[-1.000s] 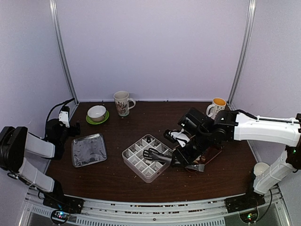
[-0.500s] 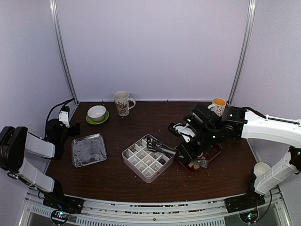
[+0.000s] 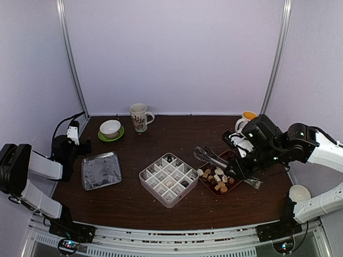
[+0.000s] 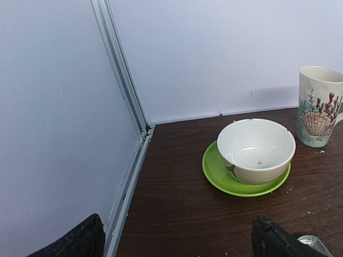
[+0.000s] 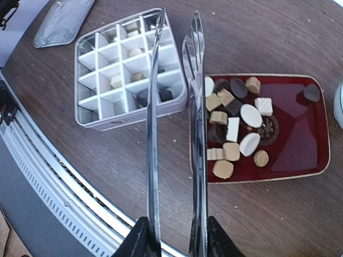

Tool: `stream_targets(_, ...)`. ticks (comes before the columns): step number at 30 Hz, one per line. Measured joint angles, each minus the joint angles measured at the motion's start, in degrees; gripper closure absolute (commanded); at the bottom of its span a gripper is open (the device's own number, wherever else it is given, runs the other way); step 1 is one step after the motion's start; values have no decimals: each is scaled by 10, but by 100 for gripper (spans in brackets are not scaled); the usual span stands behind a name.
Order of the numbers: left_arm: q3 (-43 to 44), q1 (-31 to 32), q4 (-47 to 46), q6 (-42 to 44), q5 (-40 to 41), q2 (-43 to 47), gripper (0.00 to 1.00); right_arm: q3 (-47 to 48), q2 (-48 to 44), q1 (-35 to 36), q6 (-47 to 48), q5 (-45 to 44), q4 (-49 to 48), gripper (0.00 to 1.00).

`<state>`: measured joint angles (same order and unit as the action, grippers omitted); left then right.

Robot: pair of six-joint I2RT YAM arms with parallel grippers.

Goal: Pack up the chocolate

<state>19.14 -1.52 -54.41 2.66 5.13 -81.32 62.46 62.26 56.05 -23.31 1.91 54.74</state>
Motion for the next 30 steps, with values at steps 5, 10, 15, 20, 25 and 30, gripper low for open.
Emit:
stream_targets(5,0,0,0,0,0,0,2,-34,-34,-23,-14,-9,43,66)
stream_targets(10,0,0,0,0,0,0,2,-48,-58,-39,-26,-14,66,66)
stream_targets(15,0,0,0,0,0,0,2,-75,-65,-57,-49,-14,85,66)
stream_targets(20,0,0,0,0,0,0,2,-89,-79,-66,-61,-14,99,68)
stream_targets(25,0,0,0,0,0,0,2,-92,-78,-70,-66,-14,107,68)
stream_targets(30,0,0,0,0,0,0,2,-93,-75,-73,-67,-14,112,68)
